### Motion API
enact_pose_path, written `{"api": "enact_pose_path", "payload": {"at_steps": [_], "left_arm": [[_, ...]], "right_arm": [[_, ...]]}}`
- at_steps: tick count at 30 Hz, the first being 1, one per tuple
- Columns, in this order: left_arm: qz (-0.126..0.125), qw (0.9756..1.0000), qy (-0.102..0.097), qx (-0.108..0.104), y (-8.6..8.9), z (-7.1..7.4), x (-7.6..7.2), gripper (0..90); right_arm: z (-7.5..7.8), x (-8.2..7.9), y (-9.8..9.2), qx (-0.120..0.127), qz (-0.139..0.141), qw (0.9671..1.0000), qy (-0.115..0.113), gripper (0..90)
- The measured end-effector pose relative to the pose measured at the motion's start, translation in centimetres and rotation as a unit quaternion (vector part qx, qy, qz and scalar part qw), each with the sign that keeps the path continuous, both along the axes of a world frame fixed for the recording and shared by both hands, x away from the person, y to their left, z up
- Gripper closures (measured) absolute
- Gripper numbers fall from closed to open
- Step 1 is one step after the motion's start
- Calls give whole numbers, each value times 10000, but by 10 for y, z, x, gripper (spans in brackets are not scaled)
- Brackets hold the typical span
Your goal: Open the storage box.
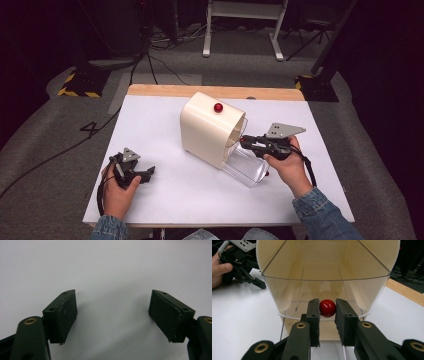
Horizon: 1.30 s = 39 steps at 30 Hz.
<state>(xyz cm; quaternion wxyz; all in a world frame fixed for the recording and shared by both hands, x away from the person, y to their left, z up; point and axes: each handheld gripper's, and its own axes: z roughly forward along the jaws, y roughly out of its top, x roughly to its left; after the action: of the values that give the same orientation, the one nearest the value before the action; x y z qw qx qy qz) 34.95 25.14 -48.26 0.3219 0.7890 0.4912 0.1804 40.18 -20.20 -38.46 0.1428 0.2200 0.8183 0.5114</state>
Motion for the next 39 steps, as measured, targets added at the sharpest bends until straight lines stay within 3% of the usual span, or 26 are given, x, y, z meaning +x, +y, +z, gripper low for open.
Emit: {"api": "enact_pose_path", "payload": {"at_steps": [14,26,39], "left_arm": [[0,10000,-2,-2,0,0,0,232],[13,10000,-19,-5,0,0,0,232],[16,10000,-21,-7,0,0,0,232]], "right_arm": [[12,-20,-24,2,-53,9999,-112,739],[13,-37,-52,101,-137,9998,-132,739],[6,-46,-69,117,-213,9997,-64,739]]}}
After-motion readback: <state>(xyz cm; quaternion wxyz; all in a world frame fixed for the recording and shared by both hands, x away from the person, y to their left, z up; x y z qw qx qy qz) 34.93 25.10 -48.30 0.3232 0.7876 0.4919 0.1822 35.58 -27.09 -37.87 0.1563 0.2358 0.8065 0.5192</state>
